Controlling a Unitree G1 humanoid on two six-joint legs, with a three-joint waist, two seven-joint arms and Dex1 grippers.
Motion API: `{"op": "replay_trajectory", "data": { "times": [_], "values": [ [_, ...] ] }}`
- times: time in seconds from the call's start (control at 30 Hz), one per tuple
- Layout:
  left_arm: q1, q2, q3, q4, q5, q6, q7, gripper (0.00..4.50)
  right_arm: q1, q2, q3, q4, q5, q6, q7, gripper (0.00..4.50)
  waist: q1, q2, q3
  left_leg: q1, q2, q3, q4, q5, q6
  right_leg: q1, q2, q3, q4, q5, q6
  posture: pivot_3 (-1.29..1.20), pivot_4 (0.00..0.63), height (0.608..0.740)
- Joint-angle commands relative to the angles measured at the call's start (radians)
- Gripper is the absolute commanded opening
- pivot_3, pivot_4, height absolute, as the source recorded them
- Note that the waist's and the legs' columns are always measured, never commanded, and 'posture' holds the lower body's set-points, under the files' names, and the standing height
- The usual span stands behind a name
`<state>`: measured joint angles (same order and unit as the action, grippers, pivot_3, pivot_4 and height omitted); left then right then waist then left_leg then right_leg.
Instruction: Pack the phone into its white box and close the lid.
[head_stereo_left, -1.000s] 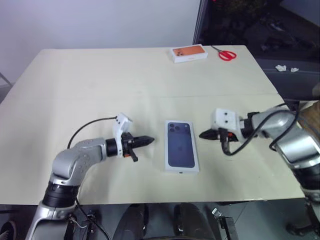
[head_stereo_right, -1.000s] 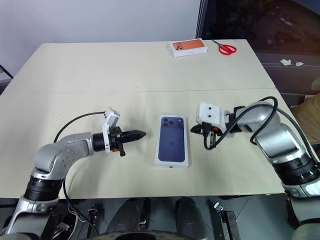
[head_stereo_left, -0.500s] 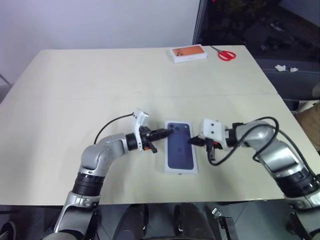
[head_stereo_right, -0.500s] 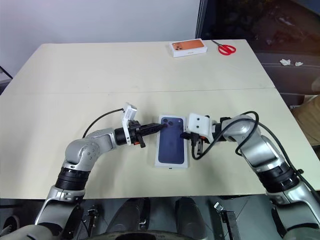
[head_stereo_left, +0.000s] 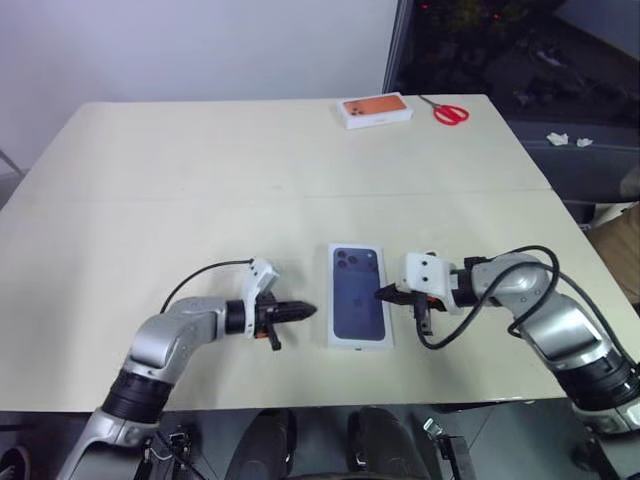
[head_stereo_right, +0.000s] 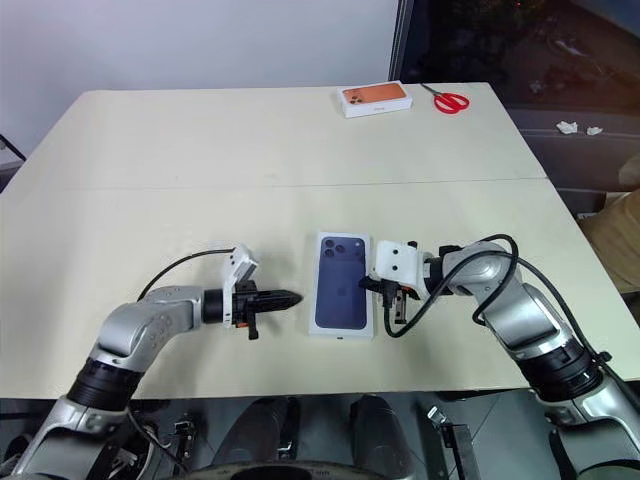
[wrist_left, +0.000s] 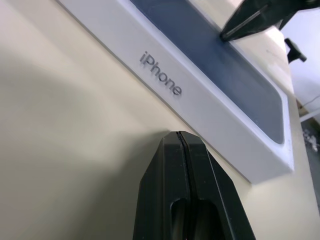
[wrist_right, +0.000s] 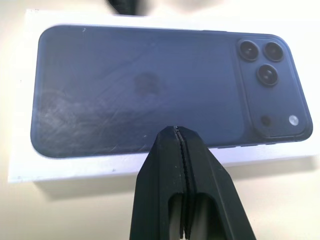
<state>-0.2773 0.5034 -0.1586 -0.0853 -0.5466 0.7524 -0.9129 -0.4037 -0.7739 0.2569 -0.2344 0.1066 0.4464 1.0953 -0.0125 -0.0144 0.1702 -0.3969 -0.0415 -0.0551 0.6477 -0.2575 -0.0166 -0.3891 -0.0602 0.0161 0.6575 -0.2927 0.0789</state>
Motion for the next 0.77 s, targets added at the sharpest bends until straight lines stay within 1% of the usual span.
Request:
{"op": "replay_trajectory", "data": {
  "times": [0.03, 0.13, 0.17, 0.23, 0.27, 0.37, 0.4, 0.47, 0.5, 0.6, 0.67, 0.77],
  "values": [
    [-0.024, 0.026, 0.126, -0.034, -0.053, 0.007, 0.015, 0.0, -0.078, 0.07, -0.09, 0.033, 0.098, 0.066, -0.036, 0.03, -0.002, 0.001, 0.0, -0.001, 0.0, 0.0, 0.0, 0.0, 0.0, -0.001, 0.0, 0.0, 0.0, 0.0, 0.0, 0.0, 0.15, 0.74],
    [-0.053, 0.067, 0.23, -0.043, -0.071, -0.001, 0.042, 0.86, -0.117, 0.089, -0.161, 0.018, 0.243, 0.193, 0.006, 0.0, 0.001, 0.001, 0.001, -0.008, 0.0, -0.001, 0.001, 0.0, 0.0, -0.009, 0.0, 0.0, 0.003, 0.0, 0.0, 0.0, 0.15, 0.74],
    [-0.056, 0.076, 0.244, -0.042, -0.068, -0.008, 0.049, 1.29, -0.121, 0.088, -0.173, 0.015, 0.27, 0.216, 0.015, 0.0, 0.003, 0.001, 0.001, -0.011, 0.0, -0.001, 0.002, 0.0, -0.001, -0.012, 0.0, -0.001, 0.003, 0.0, 0.0, 0.0, 0.15, 0.74],
    [-0.054, 0.125, 0.284, -0.045, -0.079, -0.008, 0.023, 2.26, -0.123, 0.074, -0.179, 0.024, 0.272, 0.185, 0.029, 0.54, 0.004, 0.001, 0.001, -0.012, 0.0, -0.001, 0.002, 0.0, -0.001, -0.012, 0.0, -0.001, 0.003, 0.0, 0.0, 0.0, 0.15, 0.74],
    [-0.047, 0.15, 0.312, -0.05, -0.093, -0.004, 0.006, 2.86, -0.126, 0.069, -0.187, 0.034, 0.271, 0.159, 0.034, 0.89, 0.003, 0.001, 0.001, -0.012, 0.0, -0.001, 0.002, 0.0, -0.001, -0.012, 0.0, -0.001, 0.003, 0.0, 0.0, 0.0, 0.15, 0.74],
    [-0.016, 0.208, 0.359, -0.067, -0.081, -0.035, -0.01, 4.32, -0.131, 0.048, -0.216, 0.052, 0.284, 0.119, 0.058, 2.3, 0.001, 0.001, 0.001, -0.012, -0.001, 0.0, 0.002, 0.0, 0.0, -0.012, -0.001, 0.0, 0.003, 0.0, 0.0, 0.0, 0.15, 0.74],
    [0.004, 0.233, 0.373, -0.077, -0.069, -0.043, -0.012, 4.5, -0.126, 0.036, -0.237, 0.053, 0.303, 0.126, 0.068, 2.84, 0.001, 0.001, 0.001, -0.012, -0.001, 0.0, 0.002, 0.0, 0.0, -0.012, -0.001, 0.0, 0.003, 0.0, 0.0, 0.0, 0.15, 0.74],
    [0.043, 0.273, 0.393, -0.096, -0.057, -0.06, -0.023, 4.5, -0.108, 0.01, -0.268, 0.047, 0.338, 0.142, 0.088, 3.94, 0.001, 0.001, 0.001, -0.012, -0.001, 0.0, 0.001, 0.0, 0.0, -0.012, -0.001, 0.0, 0.003, 0.0, 0.0, 0.0, 0.15, 0.74],
    [0.082, 0.296, 0.414, -0.103, -0.054, -0.085, -0.044, 4.5, -0.08, -0.02, -0.277, 0.039, 0.331, 0.116, 0.108, 4.43, 0.001, 0.001, 0.001, -0.012, -0.001, 0.0, 0.001, 0.0, 0.0, -0.013, -0.001, 0.0, 0.003, 0.0, 0.0, 0.0, 0.15, 0.74],
    [0.209, 0.328, 0.494, -0.115, -0.054, -0.154, -0.092, 4.5, -0.015, -0.081, -0.308, 0.02, 0.335, 0.072, 0.147, 4.48, 0.002, 0.002, 0.001, -0.012, -0.001, 0.0, 0.0, 0.0, 0.0, -0.013, -0.002, 0.0, 0.001, 0.0, 0.0, 0.0, 0.15, 0.74],
    [0.271, 0.331, 0.528, -0.126, -0.055, -0.187, -0.108, 4.5, 0.005, -0.095, -0.33, 0.021, 0.361, 0.077, 0.157, 4.48, 0.0, 0.002, 0.001, -0.012, -0.001, 0.0, 0.0, 0.0, 0.0, -0.012, -0.002, 0.0, 0.001, 0.0, 0.0, 0.0, 0.15, 0.74],
    [0.387, 0.348, 0.588, -0.122, -0.046, -0.231, -0.15, 4.5, 0.091, -0.11, -0.386, 0.1, 0.346, -0.03, 0.191, 4.48, 0.001, 0.002, 0.001, -0.011, 0.0, 0.0, 0.0, 0.0, 0.0, -0.012, -0.002, 0.0, 0.001, 0.0, -0.001, 0.0, 0.15, 0.74]
  ]
}}
